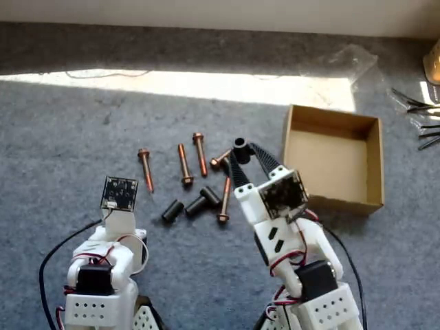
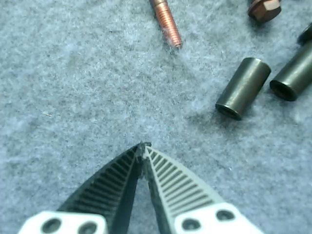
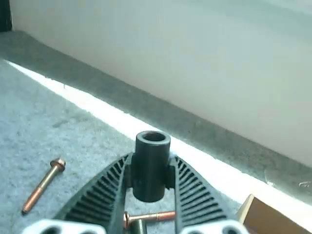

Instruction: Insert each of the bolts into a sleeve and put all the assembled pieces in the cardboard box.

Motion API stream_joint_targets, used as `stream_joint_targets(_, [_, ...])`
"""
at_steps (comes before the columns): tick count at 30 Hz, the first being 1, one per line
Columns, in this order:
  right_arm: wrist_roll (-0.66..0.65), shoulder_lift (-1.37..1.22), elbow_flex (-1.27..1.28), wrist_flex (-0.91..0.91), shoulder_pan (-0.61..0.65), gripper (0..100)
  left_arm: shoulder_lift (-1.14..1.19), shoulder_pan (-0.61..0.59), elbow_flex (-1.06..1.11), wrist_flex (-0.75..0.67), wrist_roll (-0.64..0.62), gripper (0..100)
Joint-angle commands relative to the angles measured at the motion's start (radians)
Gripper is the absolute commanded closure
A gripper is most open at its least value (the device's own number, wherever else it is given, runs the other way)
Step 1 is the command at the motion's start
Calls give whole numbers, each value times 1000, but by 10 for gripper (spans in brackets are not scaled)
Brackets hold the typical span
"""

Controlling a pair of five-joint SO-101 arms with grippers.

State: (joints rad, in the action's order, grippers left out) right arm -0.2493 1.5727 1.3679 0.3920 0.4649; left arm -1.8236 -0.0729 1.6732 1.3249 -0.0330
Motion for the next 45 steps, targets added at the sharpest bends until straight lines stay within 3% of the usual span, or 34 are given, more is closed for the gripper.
stream_joint_targets(1, [-11,173,-74,85,2,993,-2,7,22,3,-5,994])
stream_joint_targets(5, [-11,272,-77,203,-1,993,-2,7,22,3,-5,994])
stream_joint_targets(14, [-3,265,-74,251,-228,993,-2,7,22,3,-5,994])
stream_joint_targets(19, [97,266,-79,374,-240,993,-2,7,22,3,-5,994])
stream_joint_targets(28, [167,266,-65,375,-236,993,-2,7,22,5,-5,994])
stream_joint_targets(32, [209,266,48,309,-170,993,-2,7,22,5,-5,994])
stream_joint_targets(40, [199,266,406,-73,-105,993,-2,7,22,6,-5,994])
stream_joint_targets(45, [199,265,449,-110,-74,993,-2,5,22,2,-3,994])
